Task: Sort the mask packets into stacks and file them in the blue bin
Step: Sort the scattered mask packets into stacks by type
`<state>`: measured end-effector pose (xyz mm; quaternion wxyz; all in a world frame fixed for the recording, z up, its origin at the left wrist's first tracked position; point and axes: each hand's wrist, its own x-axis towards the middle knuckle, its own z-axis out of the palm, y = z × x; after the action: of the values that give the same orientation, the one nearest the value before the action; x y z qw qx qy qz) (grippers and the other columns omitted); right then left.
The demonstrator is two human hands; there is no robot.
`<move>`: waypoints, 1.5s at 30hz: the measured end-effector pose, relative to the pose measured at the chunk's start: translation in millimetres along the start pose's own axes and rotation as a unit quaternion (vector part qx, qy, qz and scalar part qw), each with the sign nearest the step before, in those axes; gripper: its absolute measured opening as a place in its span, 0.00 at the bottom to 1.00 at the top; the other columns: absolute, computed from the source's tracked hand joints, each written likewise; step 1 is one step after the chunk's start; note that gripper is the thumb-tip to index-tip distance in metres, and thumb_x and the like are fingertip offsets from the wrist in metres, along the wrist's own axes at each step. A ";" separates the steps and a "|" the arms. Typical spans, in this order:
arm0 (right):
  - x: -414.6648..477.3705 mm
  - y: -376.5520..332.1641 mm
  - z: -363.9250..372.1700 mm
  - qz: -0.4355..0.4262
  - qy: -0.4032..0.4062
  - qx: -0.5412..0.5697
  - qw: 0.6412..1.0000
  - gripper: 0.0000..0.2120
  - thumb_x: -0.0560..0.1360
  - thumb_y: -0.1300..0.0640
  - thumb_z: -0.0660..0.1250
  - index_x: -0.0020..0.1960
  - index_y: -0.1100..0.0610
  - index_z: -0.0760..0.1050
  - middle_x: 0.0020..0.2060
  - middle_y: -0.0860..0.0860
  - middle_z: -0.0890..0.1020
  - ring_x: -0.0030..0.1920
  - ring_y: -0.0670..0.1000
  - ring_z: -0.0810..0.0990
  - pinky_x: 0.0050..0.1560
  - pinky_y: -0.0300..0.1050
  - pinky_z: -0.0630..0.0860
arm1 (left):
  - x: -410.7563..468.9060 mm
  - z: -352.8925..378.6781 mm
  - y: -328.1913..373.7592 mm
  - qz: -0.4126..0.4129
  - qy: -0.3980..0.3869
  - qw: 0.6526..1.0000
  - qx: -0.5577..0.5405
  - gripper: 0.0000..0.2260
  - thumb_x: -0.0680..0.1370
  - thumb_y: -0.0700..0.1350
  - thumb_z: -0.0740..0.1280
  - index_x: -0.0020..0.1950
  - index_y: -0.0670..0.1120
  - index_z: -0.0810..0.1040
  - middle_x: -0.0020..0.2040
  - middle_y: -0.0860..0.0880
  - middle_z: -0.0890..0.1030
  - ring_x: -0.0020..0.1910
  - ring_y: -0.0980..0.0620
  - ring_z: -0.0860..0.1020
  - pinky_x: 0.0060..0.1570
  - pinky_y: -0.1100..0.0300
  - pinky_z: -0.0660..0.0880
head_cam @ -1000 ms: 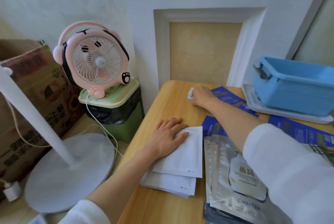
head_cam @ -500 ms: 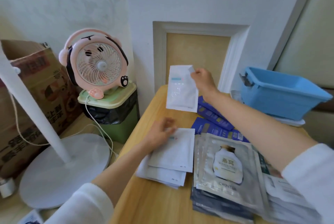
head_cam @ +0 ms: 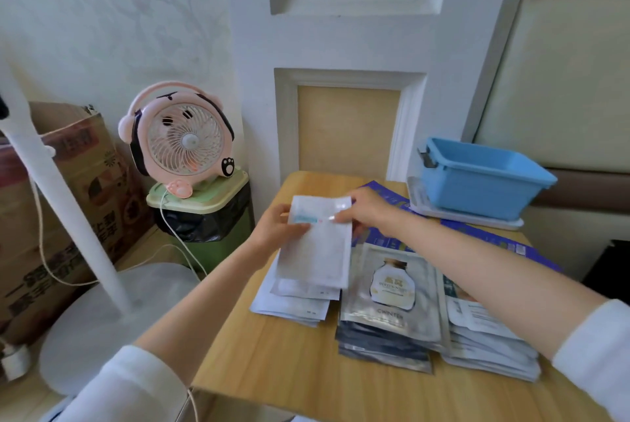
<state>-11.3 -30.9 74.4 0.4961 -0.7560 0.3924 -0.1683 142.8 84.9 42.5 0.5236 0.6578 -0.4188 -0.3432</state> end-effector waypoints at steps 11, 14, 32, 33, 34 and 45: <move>8.6 35.0 23.1 0.002 -0.074 -0.265 0.961 0.28 0.74 0.53 0.68 0.71 0.58 0.65 0.66 0.55 0.72 0.66 0.53 0.72 0.66 0.45 0.68 | -17.4 9.5 -41.1 0.089 -0.122 0.867 0.474 0.41 0.64 0.74 0.58 0.74 0.61 0.53 0.76 0.51 0.49 0.75 0.45 0.48 0.72 0.42 0.46; 11.2 32.1 27.2 -0.004 -0.063 -0.232 0.971 0.24 0.75 0.58 0.68 0.69 0.56 0.69 0.65 0.55 0.75 0.64 0.53 0.74 0.65 0.47 0.71 | -21.0 15.0 -51.1 0.076 -0.164 0.842 0.508 0.34 0.70 0.73 0.54 0.74 0.65 0.51 0.77 0.52 0.45 0.76 0.44 0.42 0.71 0.37 0.43; 37.9 100.9 -48.4 0.031 0.108 -0.444 0.889 0.20 0.77 0.48 0.65 0.65 0.56 0.70 0.62 0.57 0.76 0.63 0.58 0.73 0.59 0.49 0.70 | -49.9 21.3 -64.9 0.097 -0.122 0.844 0.514 0.50 0.54 0.82 0.34 0.74 0.64 0.53 0.77 0.52 0.49 0.76 0.47 0.45 0.74 0.47 0.47; 37.6 100.9 -49.4 0.019 0.109 -0.460 0.881 0.17 0.77 0.50 0.64 0.63 0.56 0.71 0.61 0.58 0.77 0.61 0.58 0.74 0.57 0.49 0.71 | -51.3 21.8 -64.8 0.096 -0.123 0.842 0.517 0.51 0.54 0.81 0.34 0.73 0.64 0.53 0.76 0.52 0.50 0.76 0.47 0.45 0.74 0.47 0.47; 37.1 100.0 -51.1 0.011 0.102 -0.471 0.876 0.15 0.78 0.52 0.63 0.62 0.57 0.71 0.59 0.58 0.77 0.59 0.58 0.75 0.55 0.49 0.72 | -51.8 22.2 -65.3 0.097 -0.123 0.839 0.521 0.50 0.54 0.81 0.33 0.73 0.64 0.54 0.76 0.52 0.50 0.76 0.47 0.45 0.74 0.47 0.47; 37.2 82.1 -37.9 0.008 0.080 -0.607 0.791 0.06 0.77 0.65 0.60 0.50 0.62 0.75 0.50 0.60 0.76 0.55 0.59 0.77 0.46 0.49 0.72 | -38.9 28.7 -49.2 0.090 -0.119 0.816 0.559 0.28 0.73 0.71 0.46 0.66 0.59 0.66 0.65 0.48 0.64 0.65 0.47 0.62 0.64 0.47 0.60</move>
<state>-47.0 -99.0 14.0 -0.0961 -0.8822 0.4584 0.0489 110.5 113.7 -11.3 0.0407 0.7507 -0.6548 -0.0775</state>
